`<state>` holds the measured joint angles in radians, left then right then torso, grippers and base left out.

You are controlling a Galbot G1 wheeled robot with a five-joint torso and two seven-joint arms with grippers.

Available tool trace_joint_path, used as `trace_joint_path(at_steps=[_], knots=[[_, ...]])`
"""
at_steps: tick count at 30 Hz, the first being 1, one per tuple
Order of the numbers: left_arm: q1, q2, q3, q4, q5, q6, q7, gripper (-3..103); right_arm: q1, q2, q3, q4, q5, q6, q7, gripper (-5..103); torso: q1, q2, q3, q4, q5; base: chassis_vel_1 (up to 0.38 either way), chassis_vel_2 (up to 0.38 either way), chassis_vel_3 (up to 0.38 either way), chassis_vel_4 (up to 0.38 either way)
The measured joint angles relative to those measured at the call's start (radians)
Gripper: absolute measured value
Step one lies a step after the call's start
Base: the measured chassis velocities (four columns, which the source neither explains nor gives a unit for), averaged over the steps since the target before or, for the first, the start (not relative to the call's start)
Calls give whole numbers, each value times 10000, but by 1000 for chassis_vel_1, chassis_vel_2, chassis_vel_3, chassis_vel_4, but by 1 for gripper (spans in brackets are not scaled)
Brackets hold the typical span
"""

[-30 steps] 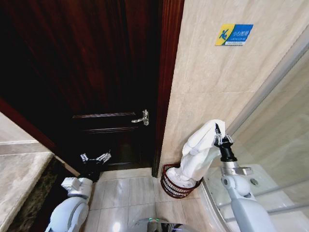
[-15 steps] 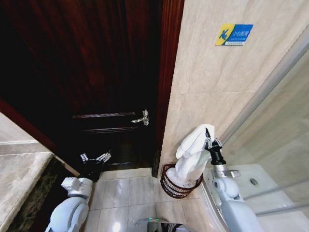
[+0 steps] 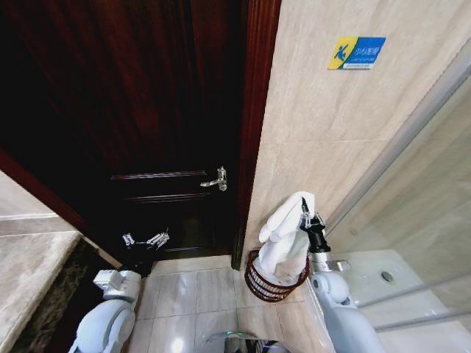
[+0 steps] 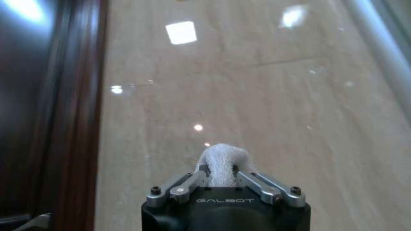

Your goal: Discard the used towel into the hamper.

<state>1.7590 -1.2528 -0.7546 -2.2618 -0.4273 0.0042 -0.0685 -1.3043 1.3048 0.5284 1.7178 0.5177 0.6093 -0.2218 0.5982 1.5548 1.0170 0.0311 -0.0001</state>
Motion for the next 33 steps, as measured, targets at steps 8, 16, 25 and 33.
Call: trace_joint_path(at_steps=[8,16,25,33], knots=[[0,0,0,0,0,0,0,100,9,112,197,-802,183,58,53,8,0,0,0,0,0,0,0,0,0],[0,0,0,0,0,0,0,100,306,72,412,-2061,236,378,-179,8,0,0,0,0,1,0,0,0,0],[0,0,0,0,0,0,0,100,391,33,514,-2671,275,515,-395,8,0,0,0,0,1,0,0,0,0],[0,0,0,0,0,0,0,100,503,23,553,-3134,278,642,-540,8,0,0,0,0,0,0,0,0,0]])
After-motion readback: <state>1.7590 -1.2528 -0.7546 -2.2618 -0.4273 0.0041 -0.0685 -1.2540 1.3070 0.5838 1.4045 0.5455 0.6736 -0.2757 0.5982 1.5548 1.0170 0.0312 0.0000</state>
